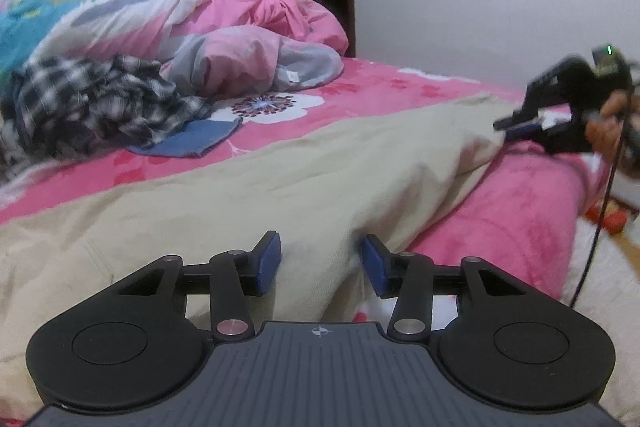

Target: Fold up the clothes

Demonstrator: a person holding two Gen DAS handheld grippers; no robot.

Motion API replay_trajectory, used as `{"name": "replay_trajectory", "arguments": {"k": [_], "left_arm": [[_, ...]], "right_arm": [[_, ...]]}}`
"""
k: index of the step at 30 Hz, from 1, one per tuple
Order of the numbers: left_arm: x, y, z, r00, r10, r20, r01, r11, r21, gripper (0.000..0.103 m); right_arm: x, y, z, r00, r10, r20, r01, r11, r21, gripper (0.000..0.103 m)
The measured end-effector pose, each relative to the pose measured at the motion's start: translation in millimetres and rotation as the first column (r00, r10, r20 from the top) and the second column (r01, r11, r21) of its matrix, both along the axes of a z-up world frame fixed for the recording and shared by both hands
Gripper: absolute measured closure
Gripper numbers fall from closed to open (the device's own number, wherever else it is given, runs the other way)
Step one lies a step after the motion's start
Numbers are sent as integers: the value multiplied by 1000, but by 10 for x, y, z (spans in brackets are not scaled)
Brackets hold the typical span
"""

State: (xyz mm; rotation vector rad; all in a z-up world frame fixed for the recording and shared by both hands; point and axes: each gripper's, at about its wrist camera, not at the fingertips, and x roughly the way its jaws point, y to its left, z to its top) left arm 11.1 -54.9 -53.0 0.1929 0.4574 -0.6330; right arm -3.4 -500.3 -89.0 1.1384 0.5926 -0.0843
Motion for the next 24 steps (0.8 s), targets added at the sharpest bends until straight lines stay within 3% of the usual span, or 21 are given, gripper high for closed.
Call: {"name": "replay_trajectory", "arguments": {"k": [2, 7, 12, 16, 20, 24], "left_arm": [[26, 57, 20, 1000, 2, -24, -3, 999, -35, 57], [64, 93, 20, 999, 8, -35, -10, 999, -31, 55], [96, 104, -22, 998, 10, -56, -11, 1000, -23, 52], [87, 144, 17, 997, 9, -79, -12, 999, -38, 48], [59, 257, 133, 995, -4, -96, -6, 995, -99, 47], [77, 409, 225, 994, 31, -104, -49, 983, -175, 47]], "right_arm": [[-38, -9, 24, 999, -4, 32, 4, 1000, -3, 97], [-136, -13, 218, 995, 4, 102, 5, 996, -86, 100], [-104, -143, 83, 999, -44, 3, 44, 982, -182, 101], [-176, -179, 82, 998, -70, 3, 69, 976, -208, 101], [-286, -89, 291, 995, -89, 38, 96, 937, -335, 100], [-276, 260, 584, 990, 51, 129, 21, 865, -502, 99]]}}
